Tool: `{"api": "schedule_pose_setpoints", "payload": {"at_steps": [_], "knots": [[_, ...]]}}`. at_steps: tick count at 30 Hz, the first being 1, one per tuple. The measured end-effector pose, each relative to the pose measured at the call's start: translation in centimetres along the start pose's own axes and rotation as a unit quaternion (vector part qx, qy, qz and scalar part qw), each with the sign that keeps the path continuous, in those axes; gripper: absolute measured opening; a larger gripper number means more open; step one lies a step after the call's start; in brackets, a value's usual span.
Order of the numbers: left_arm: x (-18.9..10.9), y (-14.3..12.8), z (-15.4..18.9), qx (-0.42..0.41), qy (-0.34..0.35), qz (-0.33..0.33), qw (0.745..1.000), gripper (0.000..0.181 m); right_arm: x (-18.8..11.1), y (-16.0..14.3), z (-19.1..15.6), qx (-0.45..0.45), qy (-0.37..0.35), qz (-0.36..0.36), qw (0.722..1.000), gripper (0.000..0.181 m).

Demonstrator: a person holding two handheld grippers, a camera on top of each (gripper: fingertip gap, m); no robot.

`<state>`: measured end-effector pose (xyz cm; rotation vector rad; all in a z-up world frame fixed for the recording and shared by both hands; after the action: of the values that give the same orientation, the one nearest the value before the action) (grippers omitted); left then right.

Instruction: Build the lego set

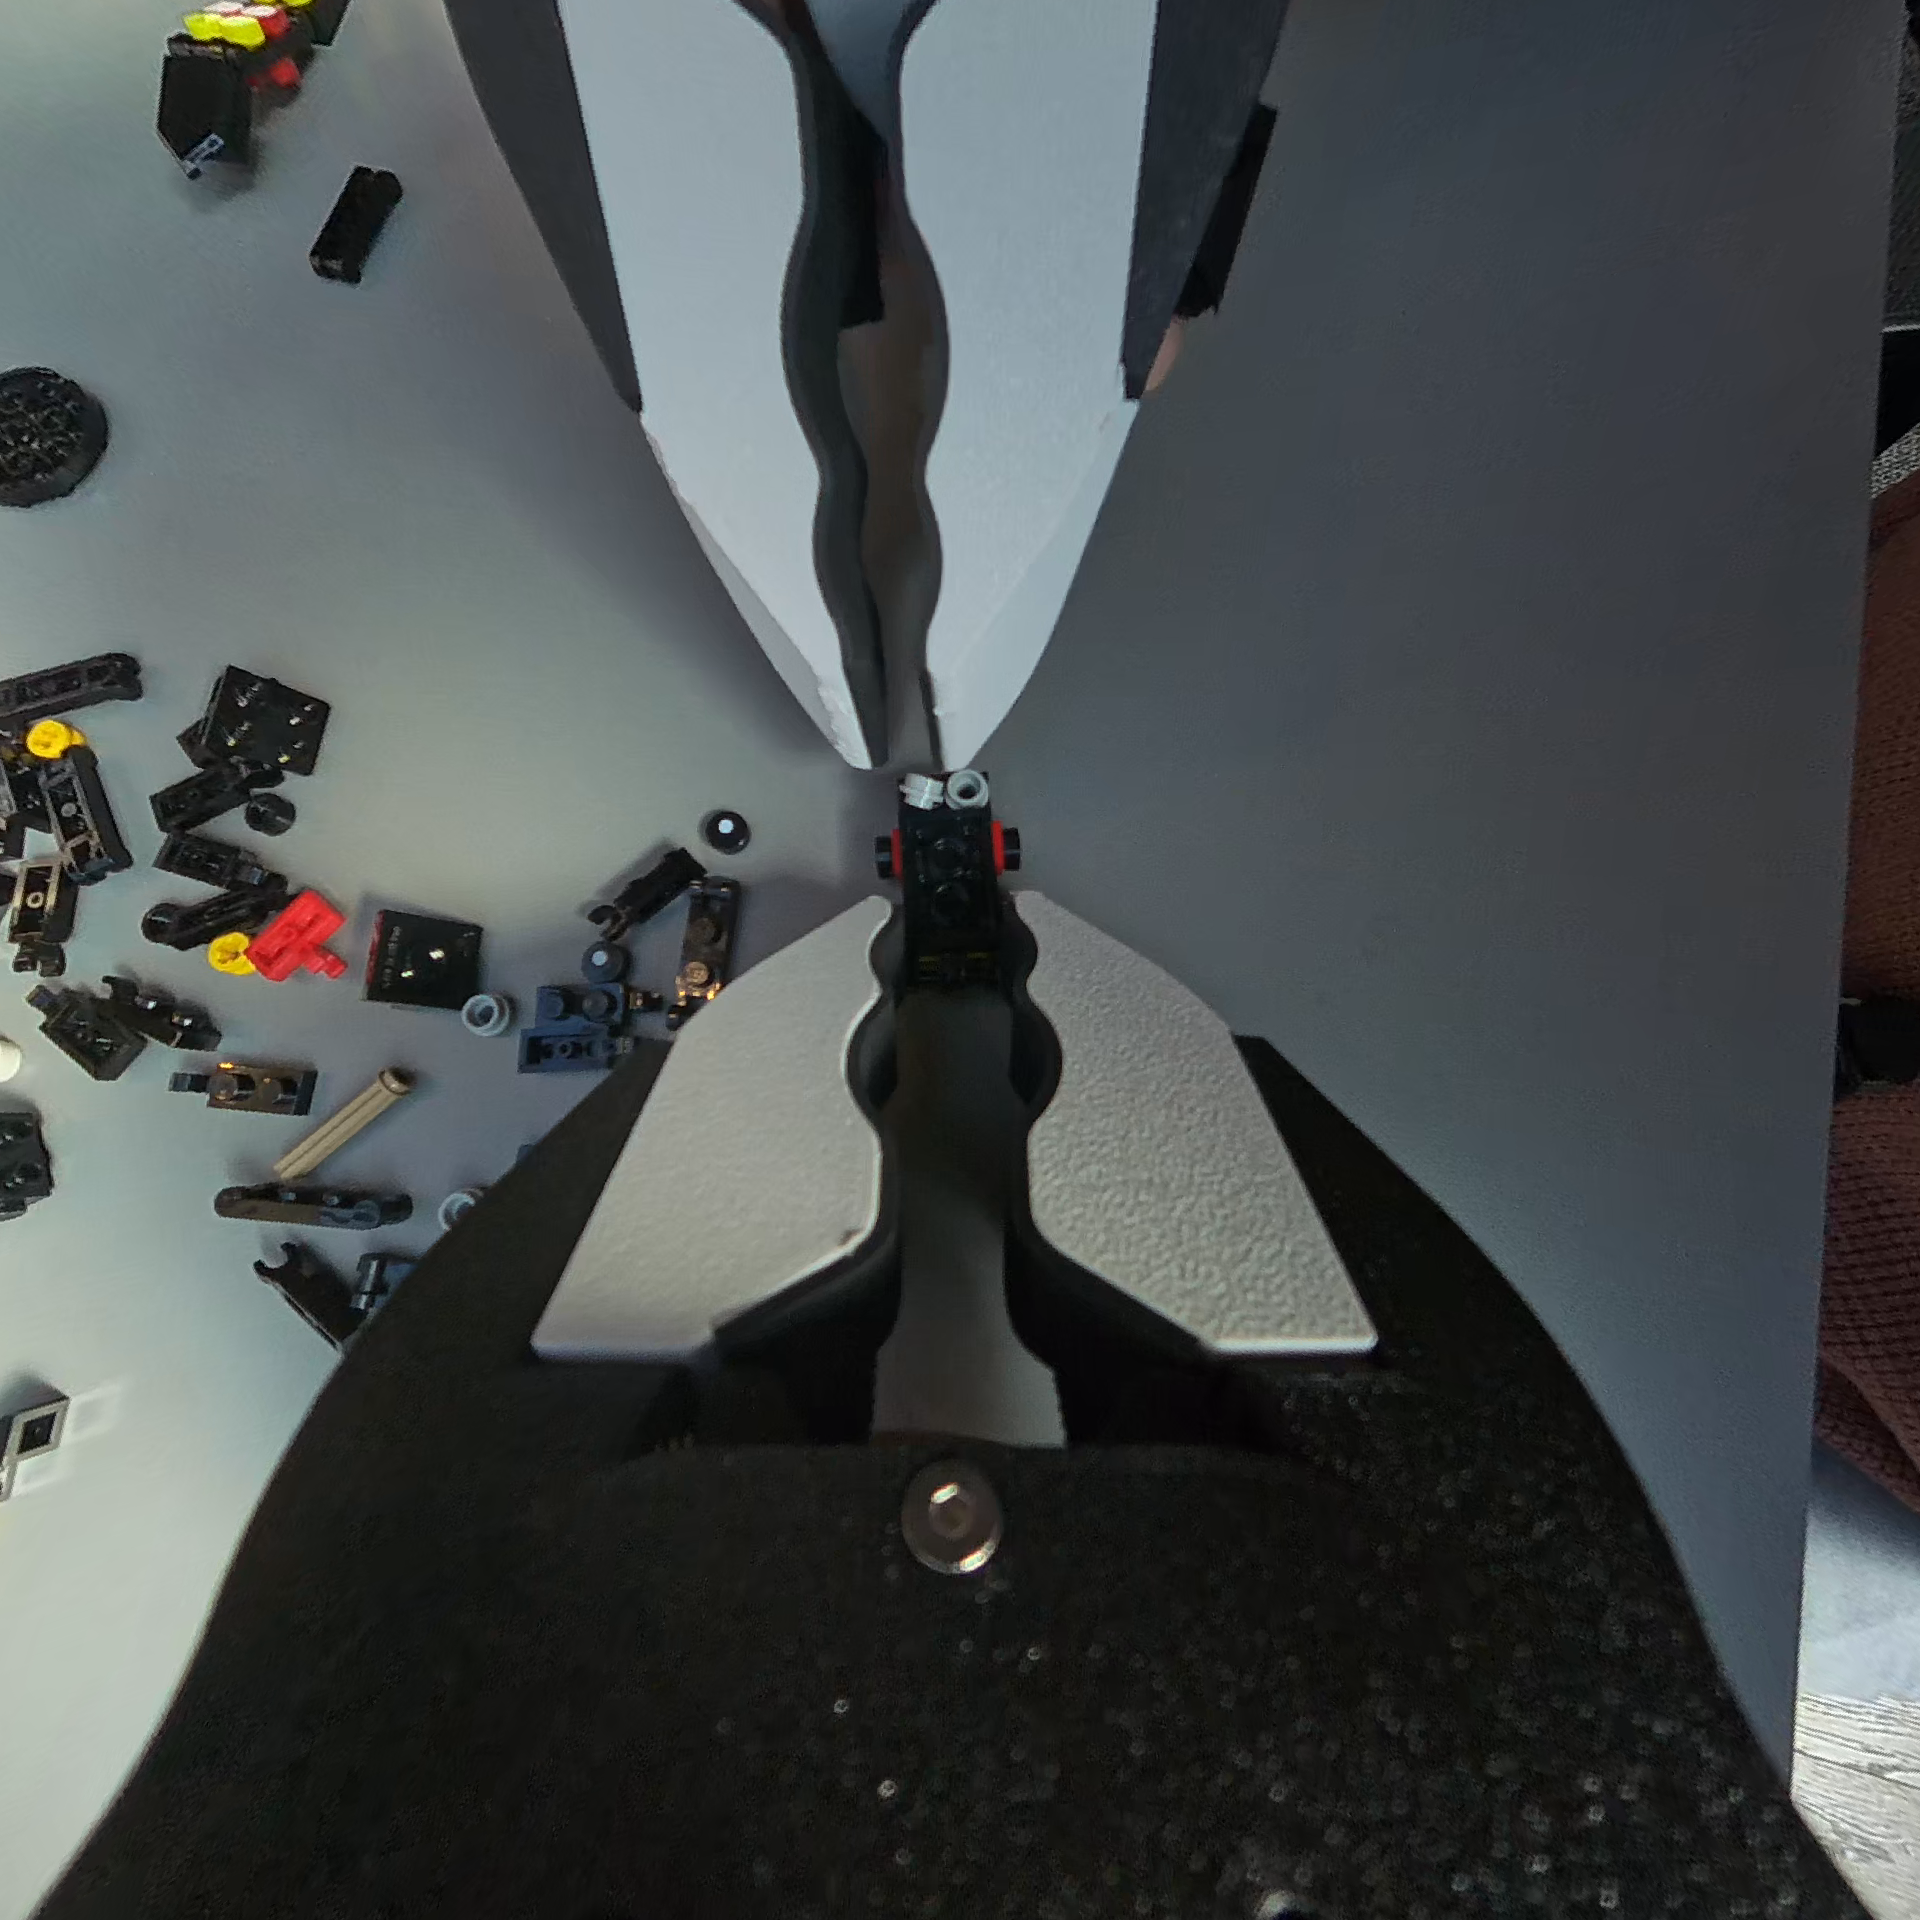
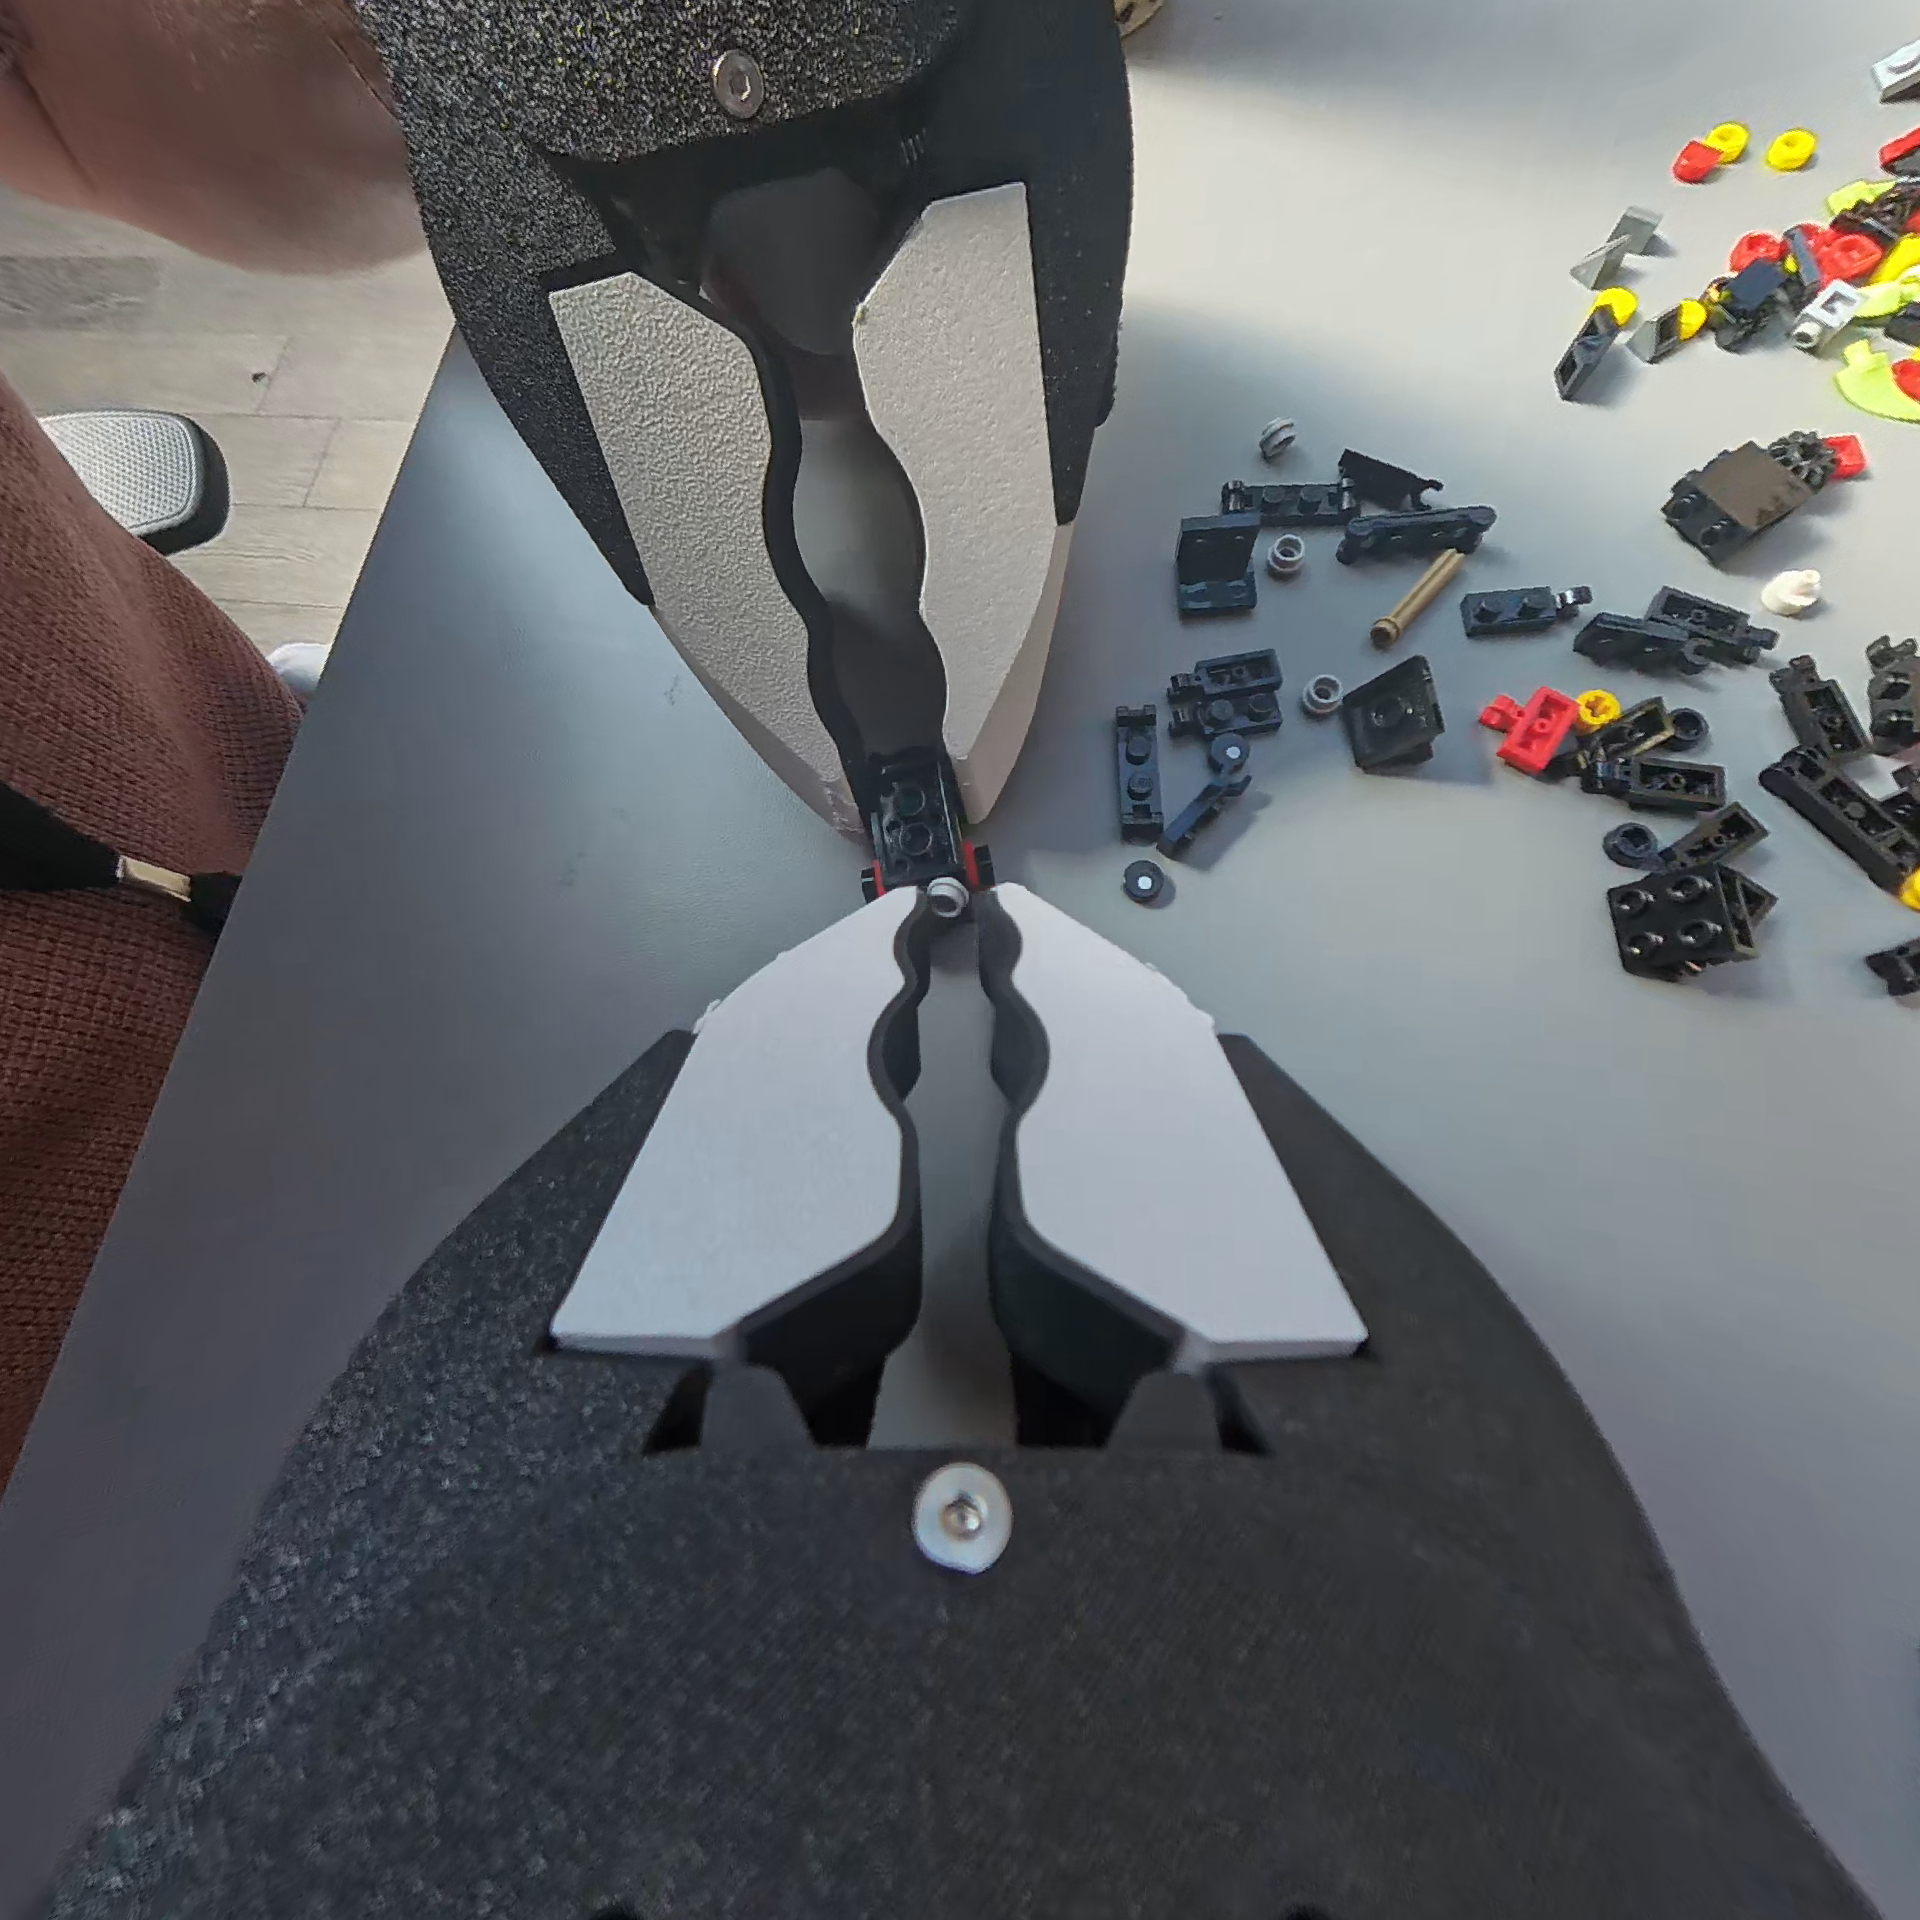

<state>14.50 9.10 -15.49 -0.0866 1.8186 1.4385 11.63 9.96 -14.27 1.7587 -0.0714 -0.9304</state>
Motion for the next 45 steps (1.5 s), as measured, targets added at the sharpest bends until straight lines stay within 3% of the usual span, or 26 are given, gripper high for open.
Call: {"api": "schedule_pose_setpoints", "payload": {"at_steps": [15,31,45], "knots": [[0.0,0.01,-0.03,0.003,-0.011,-0.001,1.0,0.017,0.33,0.3,0.2,-0.012,0.019,-0.017,1.0,0.002],[0.0,-0.01,-0.02,0.003,-0.012,-0.002,1.0,0.017,0.33,0.08,0.04,-0.008,0.032,-0.081,0.996,0.0],[-0.01,-0.02,-0.02,0.002,-0.013,-0.001,1.0,0.017,0.19,-0.05,-0.11,-0.018,0.023,-0.065,0.997,0.008]]}}
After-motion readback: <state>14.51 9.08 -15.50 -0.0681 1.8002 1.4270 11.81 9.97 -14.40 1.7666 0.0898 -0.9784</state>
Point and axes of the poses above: each gripper's, where its closed fingertips meet, x out along the fingers, y out of its top, z = x × y across the jaws, the point moved 1 cm from there along -x, back along the fingers, and after that the axes turned 8 degrees about z, right-handed, at the moved point
